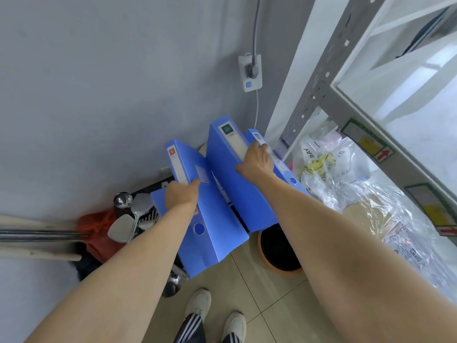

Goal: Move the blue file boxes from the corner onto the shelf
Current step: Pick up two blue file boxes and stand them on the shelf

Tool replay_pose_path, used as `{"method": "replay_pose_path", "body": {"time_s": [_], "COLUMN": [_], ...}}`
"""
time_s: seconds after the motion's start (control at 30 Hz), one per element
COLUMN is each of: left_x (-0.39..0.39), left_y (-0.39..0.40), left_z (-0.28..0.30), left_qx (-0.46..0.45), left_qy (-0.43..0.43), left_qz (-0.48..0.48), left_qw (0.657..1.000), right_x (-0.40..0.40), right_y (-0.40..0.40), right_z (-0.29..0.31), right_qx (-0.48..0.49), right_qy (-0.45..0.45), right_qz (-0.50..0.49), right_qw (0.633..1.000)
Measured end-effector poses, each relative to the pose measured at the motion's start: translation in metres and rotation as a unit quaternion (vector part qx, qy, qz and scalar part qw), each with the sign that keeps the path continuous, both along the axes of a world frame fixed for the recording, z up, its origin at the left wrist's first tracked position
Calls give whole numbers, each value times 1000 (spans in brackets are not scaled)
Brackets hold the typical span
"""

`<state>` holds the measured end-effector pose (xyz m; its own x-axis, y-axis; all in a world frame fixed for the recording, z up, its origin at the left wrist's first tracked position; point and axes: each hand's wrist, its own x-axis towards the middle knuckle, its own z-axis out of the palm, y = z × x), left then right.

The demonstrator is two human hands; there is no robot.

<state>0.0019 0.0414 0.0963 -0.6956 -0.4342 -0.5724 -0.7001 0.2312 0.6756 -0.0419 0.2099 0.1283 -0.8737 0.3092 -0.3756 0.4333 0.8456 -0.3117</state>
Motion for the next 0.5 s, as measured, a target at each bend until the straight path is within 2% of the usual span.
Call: {"method": "replay_pose_path", "body": {"time_s": [0.2,0.4,0.5], "left_x": [9,37,55], "left_y": [15,28,34], "left_z": [89,172,208], "left_qx": [-63,-57,-39], "left_qy": [94,208,242], "left_qz": [-42,-69,-73], "left_qw": [993,974,967], "right_x": [37,86,111], "right_y": [-5,-19,-29], "right_z": [74,148,179], "right_qx": [-99,-192,-228], "right_qy": [86,176,217], "right_qz": [-99,-207,-230], "right_qw": [986,943,921]}}
